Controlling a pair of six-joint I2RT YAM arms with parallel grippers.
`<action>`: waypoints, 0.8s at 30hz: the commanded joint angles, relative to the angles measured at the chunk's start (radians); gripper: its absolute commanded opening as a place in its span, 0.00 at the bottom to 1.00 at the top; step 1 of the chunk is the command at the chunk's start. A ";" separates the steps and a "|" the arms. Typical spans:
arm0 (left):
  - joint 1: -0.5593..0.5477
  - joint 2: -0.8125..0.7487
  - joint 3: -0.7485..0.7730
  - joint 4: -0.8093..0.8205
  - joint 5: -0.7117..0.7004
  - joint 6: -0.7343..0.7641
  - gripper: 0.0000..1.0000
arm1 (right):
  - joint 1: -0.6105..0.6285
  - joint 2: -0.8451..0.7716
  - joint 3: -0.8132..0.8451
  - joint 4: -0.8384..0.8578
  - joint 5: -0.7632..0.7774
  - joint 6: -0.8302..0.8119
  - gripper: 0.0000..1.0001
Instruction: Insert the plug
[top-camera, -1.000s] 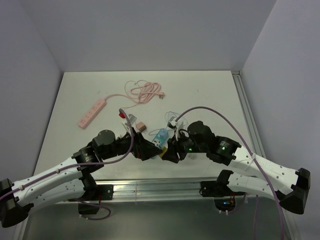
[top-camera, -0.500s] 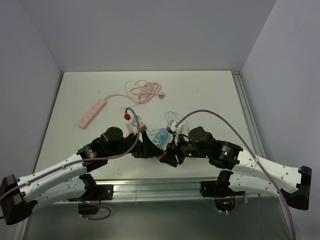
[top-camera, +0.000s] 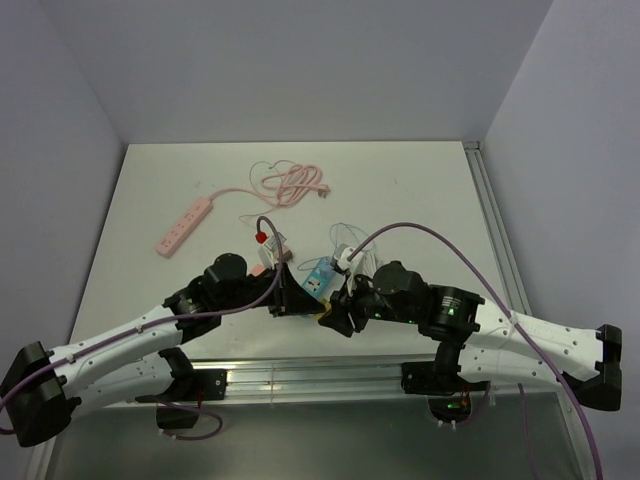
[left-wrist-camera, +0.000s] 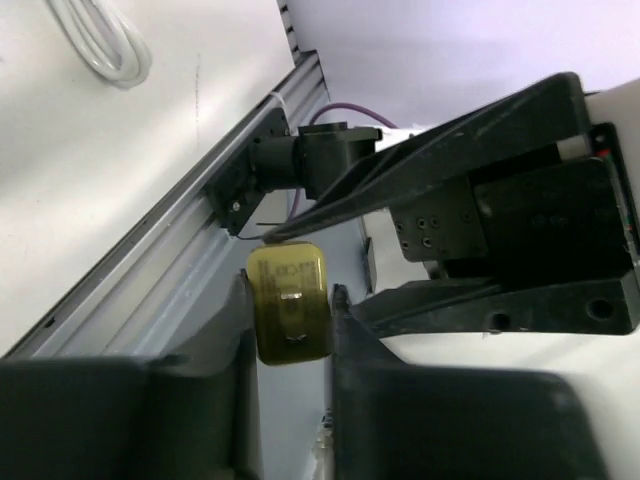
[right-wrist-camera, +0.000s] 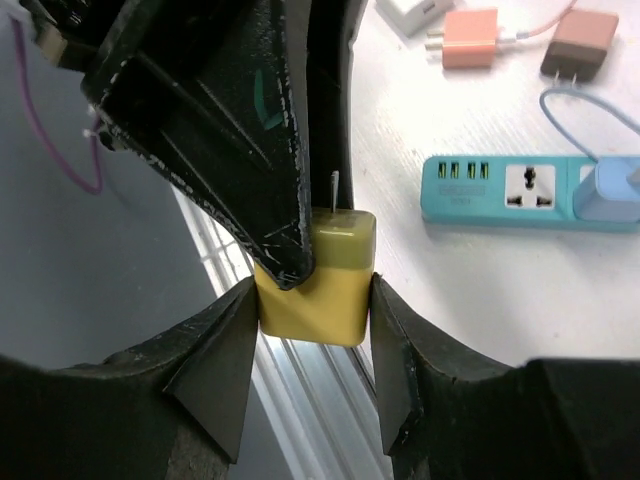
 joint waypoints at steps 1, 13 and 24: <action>-0.007 0.004 -0.019 0.221 0.165 -0.048 0.02 | 0.008 0.019 0.043 0.060 0.095 0.025 0.00; 0.085 -0.097 -0.051 0.203 -0.079 -0.160 0.00 | 0.006 -0.233 -0.081 -0.020 0.363 0.561 1.00; 0.088 -0.134 -0.207 0.625 -0.173 -0.157 0.00 | 0.000 -0.192 0.003 0.069 0.350 0.859 1.00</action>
